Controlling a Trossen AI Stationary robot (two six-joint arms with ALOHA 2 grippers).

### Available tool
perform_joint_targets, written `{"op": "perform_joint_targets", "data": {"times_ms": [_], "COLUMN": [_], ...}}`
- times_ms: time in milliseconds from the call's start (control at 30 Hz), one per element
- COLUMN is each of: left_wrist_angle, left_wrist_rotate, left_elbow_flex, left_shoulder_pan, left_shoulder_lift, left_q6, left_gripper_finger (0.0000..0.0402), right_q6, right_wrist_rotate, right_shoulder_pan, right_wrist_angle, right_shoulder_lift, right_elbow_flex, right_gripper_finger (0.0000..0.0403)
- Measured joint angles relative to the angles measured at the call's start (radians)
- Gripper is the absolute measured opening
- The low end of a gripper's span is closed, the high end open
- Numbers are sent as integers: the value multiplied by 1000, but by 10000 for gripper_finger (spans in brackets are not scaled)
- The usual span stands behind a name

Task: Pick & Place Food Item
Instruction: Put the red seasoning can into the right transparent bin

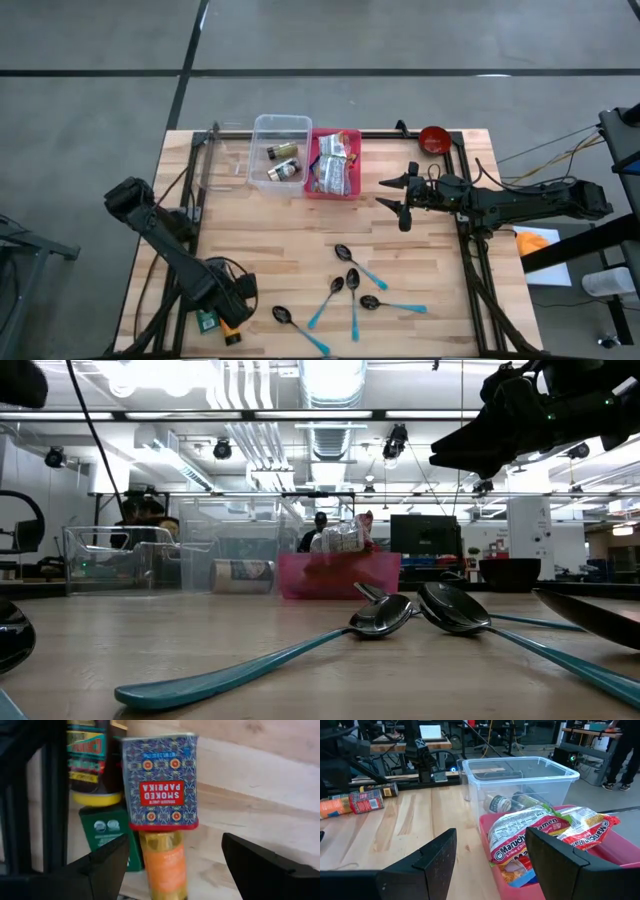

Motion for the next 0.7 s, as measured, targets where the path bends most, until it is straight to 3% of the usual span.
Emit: {"op": "perform_joint_targets", "data": {"times_ms": [267, 700], "left_wrist_angle": [40, 65], "left_wrist_rotate": [27, -6], "left_elbow_flex": [-89, -115], "left_shoulder_pan": [-14, -14], "left_shoulder_lift": [-8, -12], "left_q6": [-13, -82], "left_gripper_finger": [319, 319], "right_q6": [1, 1], "right_wrist_rotate": [0, 0], "right_shoulder_pan": [0, 0], "right_wrist_angle": [0, 0], "right_shoulder_lift": [0, 0], "right_elbow_flex": [0, 0], "right_gripper_finger": [235, 235]}}
